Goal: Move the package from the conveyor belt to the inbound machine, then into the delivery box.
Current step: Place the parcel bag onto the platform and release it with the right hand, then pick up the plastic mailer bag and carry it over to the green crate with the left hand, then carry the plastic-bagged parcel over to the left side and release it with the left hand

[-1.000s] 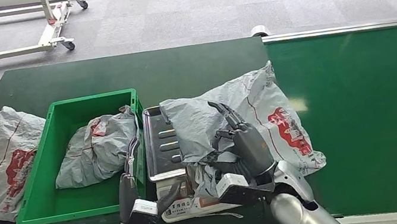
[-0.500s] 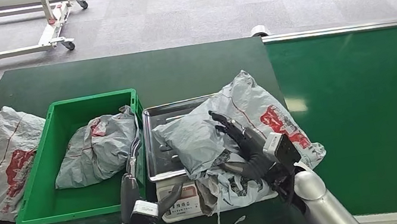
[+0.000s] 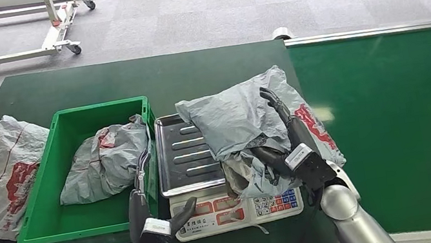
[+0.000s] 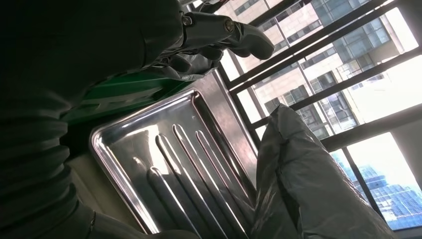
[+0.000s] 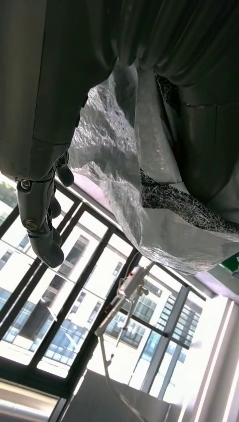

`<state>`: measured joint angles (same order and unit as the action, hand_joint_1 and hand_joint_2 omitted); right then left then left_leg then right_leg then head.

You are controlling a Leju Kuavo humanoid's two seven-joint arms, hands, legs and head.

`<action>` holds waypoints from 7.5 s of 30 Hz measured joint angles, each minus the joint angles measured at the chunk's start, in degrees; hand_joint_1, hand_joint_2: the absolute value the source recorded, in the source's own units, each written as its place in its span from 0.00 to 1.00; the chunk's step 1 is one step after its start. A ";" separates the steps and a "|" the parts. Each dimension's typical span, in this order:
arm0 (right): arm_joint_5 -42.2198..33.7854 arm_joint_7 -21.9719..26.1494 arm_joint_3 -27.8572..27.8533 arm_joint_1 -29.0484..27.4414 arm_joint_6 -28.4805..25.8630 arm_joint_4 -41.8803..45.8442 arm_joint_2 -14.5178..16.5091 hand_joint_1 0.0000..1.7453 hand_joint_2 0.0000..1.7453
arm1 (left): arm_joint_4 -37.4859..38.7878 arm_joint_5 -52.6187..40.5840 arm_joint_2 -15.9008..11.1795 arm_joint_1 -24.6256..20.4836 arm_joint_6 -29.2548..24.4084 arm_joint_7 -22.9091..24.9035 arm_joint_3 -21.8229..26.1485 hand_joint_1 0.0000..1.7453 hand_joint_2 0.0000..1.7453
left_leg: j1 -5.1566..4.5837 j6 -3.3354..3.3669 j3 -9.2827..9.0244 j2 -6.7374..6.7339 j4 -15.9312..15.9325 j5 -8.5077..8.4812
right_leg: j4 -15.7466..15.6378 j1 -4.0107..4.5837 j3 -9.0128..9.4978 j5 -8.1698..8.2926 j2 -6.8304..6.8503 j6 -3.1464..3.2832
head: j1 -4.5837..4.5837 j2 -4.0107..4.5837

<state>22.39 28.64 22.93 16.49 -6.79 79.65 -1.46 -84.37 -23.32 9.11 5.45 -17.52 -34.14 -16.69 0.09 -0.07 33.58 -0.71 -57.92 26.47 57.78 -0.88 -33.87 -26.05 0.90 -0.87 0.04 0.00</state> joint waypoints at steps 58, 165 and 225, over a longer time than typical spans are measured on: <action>4.09 -2.18 0.07 2.43 16.46 -5.82 0.24 0.00 1.00 | 30.29 -29.08 1.79 -27.43 -0.36 6.00 -15.39 1.00 1.00 | 0.00 -0.01 0.01 0.02 -0.02 -0.08 | 0.00 0.00 0.00 0.12 0.00 -0.02 | 0.01 0.00; -3.28 11.32 -12.20 -13.48 6.80 33.59 -2.12 0.00 1.00 | -11.41 16.93 -0.39 -10.66 13.91 -5.90 22.24 0.00 1.00 | 0.06 -0.09 0.04 -0.01 0.00 -0.13 | 0.00 0.05 -0.05 0.11 0.00 0.09 | 0.00 0.00; 6.05 6.04 -21.09 -17.45 10.09 30.83 5.33 0.00 1.00 | -6.87 -18.59 -7.97 -11.10 -14.69 19.17 5.25 0.00 1.00 | 0.07 -0.14 0.25 -0.12 0.00 -0.14 | 0.00 0.07 -0.27 0.19 -0.11 0.14 | 0.00 0.00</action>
<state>28.44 34.68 1.84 -0.96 3.30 110.48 3.87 -91.24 -41.91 1.14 -5.65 -32.21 -14.97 -11.44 0.16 -0.21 33.82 -0.83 -57.92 26.33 57.78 -0.82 -34.14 -25.86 0.79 -0.73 0.04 0.00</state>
